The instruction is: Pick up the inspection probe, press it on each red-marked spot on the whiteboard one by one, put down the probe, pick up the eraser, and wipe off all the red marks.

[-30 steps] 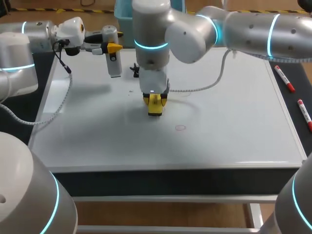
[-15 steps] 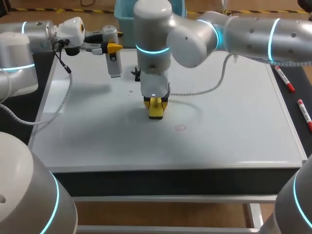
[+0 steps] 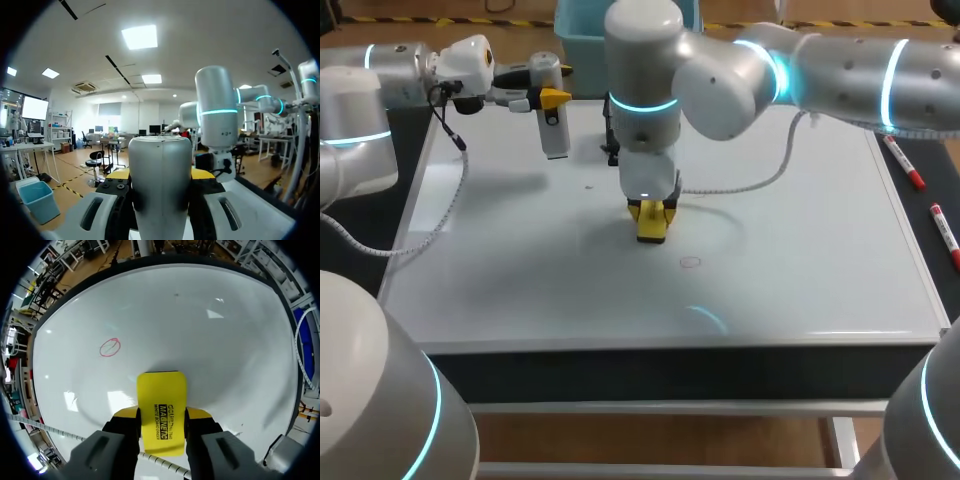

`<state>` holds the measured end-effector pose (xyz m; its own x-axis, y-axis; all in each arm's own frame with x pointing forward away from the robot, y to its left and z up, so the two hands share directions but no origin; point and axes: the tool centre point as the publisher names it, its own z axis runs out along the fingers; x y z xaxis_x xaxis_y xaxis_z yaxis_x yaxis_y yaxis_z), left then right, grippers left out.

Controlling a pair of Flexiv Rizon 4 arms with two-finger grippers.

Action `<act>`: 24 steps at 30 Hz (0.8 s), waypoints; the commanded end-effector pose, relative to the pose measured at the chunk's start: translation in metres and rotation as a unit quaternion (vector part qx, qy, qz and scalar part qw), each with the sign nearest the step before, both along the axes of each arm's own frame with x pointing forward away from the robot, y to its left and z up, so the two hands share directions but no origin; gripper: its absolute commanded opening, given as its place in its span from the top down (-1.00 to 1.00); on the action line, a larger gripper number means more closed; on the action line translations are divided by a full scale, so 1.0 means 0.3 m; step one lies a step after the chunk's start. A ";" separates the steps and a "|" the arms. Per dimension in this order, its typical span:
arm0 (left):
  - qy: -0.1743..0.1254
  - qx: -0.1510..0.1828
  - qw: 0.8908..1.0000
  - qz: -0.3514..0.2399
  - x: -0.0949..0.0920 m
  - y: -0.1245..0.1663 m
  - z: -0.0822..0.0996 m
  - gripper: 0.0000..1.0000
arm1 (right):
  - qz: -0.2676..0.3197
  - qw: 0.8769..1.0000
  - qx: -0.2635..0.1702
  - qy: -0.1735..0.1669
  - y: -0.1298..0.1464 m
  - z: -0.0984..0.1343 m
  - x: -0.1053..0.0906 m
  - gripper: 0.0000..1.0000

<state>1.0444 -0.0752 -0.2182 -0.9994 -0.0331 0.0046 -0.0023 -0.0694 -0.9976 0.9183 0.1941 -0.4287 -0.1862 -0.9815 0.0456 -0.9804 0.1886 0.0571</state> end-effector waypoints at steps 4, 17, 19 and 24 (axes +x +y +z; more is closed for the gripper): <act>0.000 0.000 1.000 -0.001 0.004 0.000 0.002 1.00 | -0.010 1.000 0.005 -0.013 -0.072 0.030 -0.012 1.00; 0.000 0.000 1.000 -0.001 0.004 0.000 0.002 1.00 | -0.006 1.000 -0.003 -0.029 -0.183 0.201 0.043 1.00; 0.000 0.000 1.000 -0.001 0.004 0.000 0.002 1.00 | -0.016 1.000 0.004 -0.024 -0.216 0.208 0.062 1.00; 0.000 0.000 1.000 -0.001 0.004 0.000 0.002 1.00 | -0.053 0.998 0.020 -0.013 -0.333 0.213 0.119 1.00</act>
